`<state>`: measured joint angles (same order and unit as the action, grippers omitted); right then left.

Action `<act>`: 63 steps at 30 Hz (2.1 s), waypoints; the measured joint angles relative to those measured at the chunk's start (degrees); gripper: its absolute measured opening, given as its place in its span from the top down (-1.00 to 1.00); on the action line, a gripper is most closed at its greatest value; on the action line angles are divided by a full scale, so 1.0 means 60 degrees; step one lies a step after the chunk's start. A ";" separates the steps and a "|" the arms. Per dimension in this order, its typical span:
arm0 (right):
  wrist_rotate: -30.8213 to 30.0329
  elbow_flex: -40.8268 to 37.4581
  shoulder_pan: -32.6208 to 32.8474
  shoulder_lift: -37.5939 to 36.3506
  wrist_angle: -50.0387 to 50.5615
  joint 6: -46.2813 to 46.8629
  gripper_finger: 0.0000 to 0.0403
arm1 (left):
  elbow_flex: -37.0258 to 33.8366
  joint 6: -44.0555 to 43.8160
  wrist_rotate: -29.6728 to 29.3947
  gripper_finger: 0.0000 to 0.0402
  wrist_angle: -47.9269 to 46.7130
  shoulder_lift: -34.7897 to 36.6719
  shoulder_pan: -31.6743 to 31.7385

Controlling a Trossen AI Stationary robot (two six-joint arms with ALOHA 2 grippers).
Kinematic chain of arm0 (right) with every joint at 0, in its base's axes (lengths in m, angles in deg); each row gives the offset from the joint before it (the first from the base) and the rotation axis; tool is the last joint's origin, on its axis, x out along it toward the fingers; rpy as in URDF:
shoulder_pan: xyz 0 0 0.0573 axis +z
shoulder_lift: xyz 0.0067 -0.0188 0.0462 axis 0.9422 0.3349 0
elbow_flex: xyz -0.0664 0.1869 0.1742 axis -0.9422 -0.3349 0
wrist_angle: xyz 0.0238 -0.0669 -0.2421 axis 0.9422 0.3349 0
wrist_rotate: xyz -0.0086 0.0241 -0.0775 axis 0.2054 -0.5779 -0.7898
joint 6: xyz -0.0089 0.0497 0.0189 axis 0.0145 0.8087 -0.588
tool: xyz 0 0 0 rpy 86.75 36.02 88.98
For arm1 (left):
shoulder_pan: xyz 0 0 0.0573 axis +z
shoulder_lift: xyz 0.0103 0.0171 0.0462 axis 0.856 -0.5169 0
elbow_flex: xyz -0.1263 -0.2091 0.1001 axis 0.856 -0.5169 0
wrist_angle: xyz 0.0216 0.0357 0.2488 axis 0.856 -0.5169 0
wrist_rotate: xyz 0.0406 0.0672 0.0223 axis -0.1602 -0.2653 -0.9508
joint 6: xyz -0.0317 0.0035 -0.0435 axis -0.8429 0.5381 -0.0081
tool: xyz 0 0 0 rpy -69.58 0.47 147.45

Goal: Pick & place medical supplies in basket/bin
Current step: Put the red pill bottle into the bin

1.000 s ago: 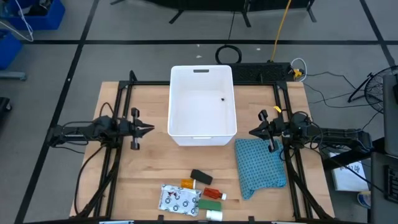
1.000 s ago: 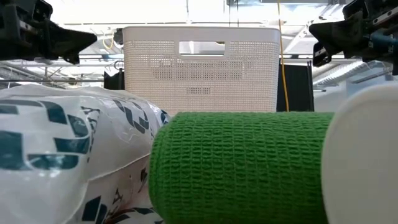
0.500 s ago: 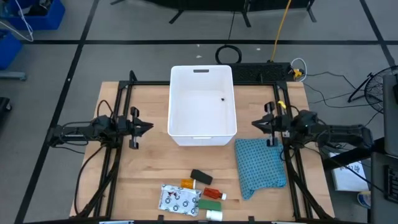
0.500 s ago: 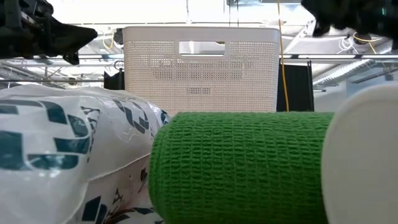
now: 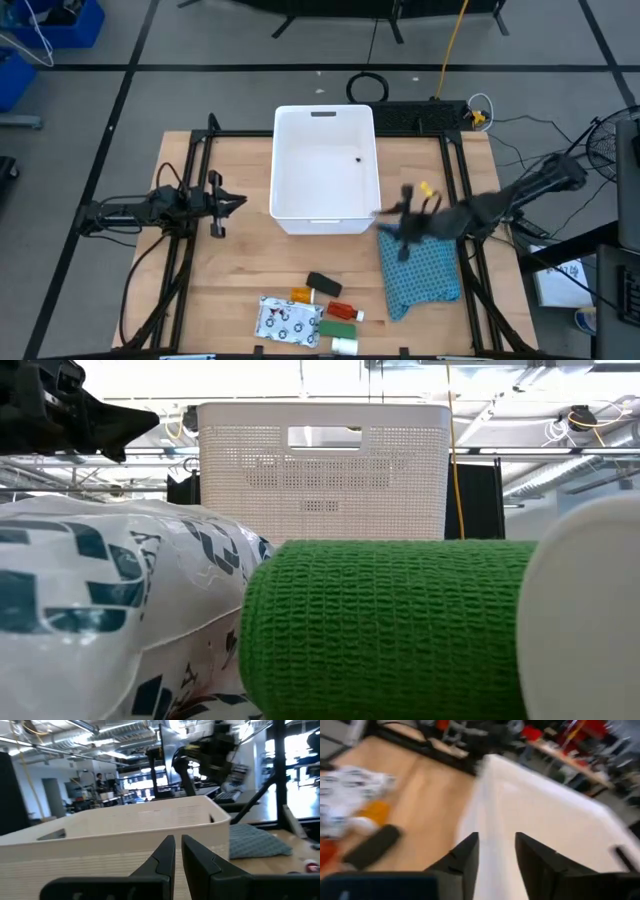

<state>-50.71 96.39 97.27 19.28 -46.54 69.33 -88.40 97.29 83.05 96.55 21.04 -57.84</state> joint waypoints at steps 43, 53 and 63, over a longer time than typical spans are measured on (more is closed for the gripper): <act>0.1949 0.2772 0.2620 0.7799 0.0485 0.8808 -0.11 | 0.0000 0.0599 -0.0182 0.81 0.0085 0.0000 0.0003; 0.2220 0.2764 0.2728 0.8483 0.0202 0.8922 -0.10 | 0.0000 0.1059 -0.0193 0.81 0.0131 0.0000 0.0000; 0.2241 0.2764 0.2589 0.8447 0.0223 0.8604 0.07 | 0.0000 0.1065 -0.0197 0.81 0.0096 0.0000 0.0000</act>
<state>-37.26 112.97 112.81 69.97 -45.21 120.96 -88.40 103.68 81.86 97.12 21.04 -57.84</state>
